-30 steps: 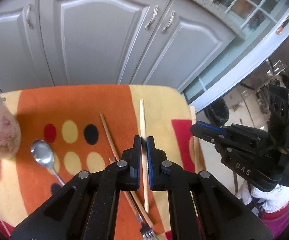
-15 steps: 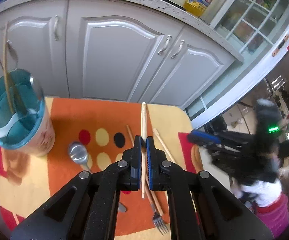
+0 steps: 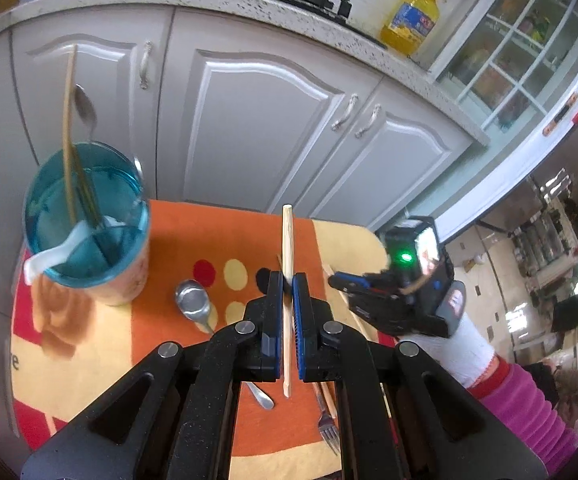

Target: Organize utensils

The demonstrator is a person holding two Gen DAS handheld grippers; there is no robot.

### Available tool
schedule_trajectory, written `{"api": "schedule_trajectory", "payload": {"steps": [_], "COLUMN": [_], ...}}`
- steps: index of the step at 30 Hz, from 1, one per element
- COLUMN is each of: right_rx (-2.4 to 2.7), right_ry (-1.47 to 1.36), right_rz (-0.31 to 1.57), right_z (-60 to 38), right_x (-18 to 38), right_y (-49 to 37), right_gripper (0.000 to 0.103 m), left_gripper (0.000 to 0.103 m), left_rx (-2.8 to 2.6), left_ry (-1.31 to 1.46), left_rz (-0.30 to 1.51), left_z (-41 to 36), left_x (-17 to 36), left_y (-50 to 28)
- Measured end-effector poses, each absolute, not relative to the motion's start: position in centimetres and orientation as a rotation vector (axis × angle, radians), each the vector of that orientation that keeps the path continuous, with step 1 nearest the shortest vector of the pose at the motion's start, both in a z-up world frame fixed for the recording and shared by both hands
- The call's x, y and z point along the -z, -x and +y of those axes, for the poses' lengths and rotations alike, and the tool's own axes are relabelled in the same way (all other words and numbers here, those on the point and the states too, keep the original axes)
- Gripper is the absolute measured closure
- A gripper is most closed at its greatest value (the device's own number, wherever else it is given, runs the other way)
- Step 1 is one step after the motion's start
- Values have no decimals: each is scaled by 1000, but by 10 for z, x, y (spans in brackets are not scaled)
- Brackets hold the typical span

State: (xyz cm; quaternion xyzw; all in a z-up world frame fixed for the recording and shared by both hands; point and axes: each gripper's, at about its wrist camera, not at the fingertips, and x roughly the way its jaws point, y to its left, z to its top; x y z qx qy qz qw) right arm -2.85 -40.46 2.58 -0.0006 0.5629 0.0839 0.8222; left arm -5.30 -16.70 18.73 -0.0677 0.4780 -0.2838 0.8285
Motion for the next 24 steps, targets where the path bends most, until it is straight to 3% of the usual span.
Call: {"api": "schedule_trajectory", "payload": {"steps": [13,24], "right_rx": [-332,-511], "right_ry": [-224,-203], "right_rz": [883,695], "right_z": [-409,-305], "right_x": [-152,-228], "right_y": [80,35], "right_gripper": [97,97], "left_gripper": [100,100], "left_rx": [561,455], "left_ry": [181,172], "left_rz": [927,809], "left_z": [-115,-65], "left_x": [-230,-280], "left_y": [47,17]}}
